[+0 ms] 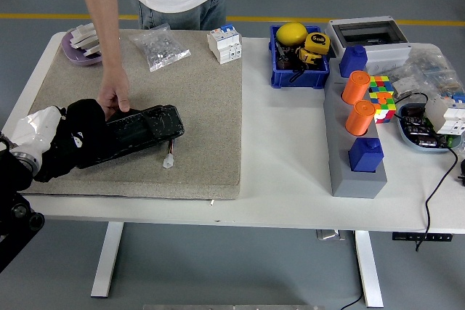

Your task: Pick the rag up,wipe the panel,place it on the desk

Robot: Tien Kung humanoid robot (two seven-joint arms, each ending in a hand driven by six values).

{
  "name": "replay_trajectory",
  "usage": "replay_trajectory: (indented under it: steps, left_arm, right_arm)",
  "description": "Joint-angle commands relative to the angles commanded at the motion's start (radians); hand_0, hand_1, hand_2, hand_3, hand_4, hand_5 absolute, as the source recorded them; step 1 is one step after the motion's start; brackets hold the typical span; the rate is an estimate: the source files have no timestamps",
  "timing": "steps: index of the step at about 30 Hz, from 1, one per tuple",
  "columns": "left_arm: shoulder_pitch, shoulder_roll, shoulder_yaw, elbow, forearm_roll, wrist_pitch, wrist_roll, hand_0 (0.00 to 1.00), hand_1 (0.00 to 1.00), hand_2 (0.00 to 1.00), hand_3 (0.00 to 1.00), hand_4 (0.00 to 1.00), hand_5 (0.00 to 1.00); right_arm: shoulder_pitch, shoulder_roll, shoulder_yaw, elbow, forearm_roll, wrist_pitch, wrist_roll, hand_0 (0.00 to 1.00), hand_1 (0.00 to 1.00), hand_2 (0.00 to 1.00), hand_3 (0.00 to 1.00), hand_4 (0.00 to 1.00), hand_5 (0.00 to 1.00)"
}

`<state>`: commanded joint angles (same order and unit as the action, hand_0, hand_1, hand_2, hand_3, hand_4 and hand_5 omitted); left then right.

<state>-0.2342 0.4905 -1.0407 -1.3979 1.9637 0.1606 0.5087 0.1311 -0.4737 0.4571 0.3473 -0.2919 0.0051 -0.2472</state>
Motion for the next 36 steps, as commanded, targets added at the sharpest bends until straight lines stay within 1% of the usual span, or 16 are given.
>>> replay_trajectory:
  steps: [3,7,10,15,17,25,33,36]
  left_arm:
    - [-0.020,-0.007,0.024,0.002,-0.004,0.000,0.001,0.203,0.155,0.538,0.528,0.233,0.002]
    - [-0.058,-0.028,0.067,0.012,-0.012,-0.002,0.003,0.203,0.156,0.538,0.528,0.236,0.002]
    - [-0.078,-0.038,0.094,0.015,-0.016,-0.005,0.005,0.203,0.156,0.538,0.528,0.236,0.002]
    - [-0.119,-0.049,0.158,0.003,-0.025,-0.013,0.011,0.203,0.157,0.538,0.530,0.243,0.002]
    - [-0.131,-0.054,0.173,0.004,-0.027,-0.015,0.012,0.203,0.158,0.540,0.532,0.250,0.002]
    - [-0.194,-0.103,0.241,0.035,-0.046,-0.017,0.014,0.203,0.158,0.539,0.532,0.247,0.002]
    - [-0.258,-0.168,0.289,0.068,-0.056,-0.025,0.022,0.203,0.159,0.540,0.533,0.258,0.002]
    - [-0.269,-0.180,0.299,0.077,-0.057,-0.026,0.023,0.203,0.159,0.540,0.534,0.259,0.002]
  right_arm:
    - [0.000,0.000,-0.002,0.000,0.002,0.000,0.000,0.753,0.616,0.639,0.622,0.998,0.628]
    - [0.004,0.000,-0.004,0.001,0.002,-0.001,0.001,0.753,0.616,0.639,0.621,0.998,0.629]
    - [0.006,0.000,-0.005,0.001,0.002,-0.001,0.001,0.753,0.616,0.639,0.621,0.998,0.629]
    - [0.008,-0.001,-0.010,0.001,0.006,0.000,0.000,0.753,0.616,0.640,0.621,0.998,0.628]
    - [0.009,-0.002,-0.011,0.001,0.006,0.000,-0.001,0.753,0.616,0.640,0.622,0.998,0.629]
    - [0.014,-0.004,-0.017,0.002,0.007,0.001,-0.001,0.753,0.615,0.639,0.622,0.998,0.629]
    - [0.018,-0.005,-0.023,0.003,0.009,0.003,-0.001,0.753,0.616,0.640,0.622,0.998,0.630]
    - [0.019,-0.006,-0.023,0.004,0.009,0.003,-0.001,0.752,0.616,0.640,0.622,0.998,0.630]
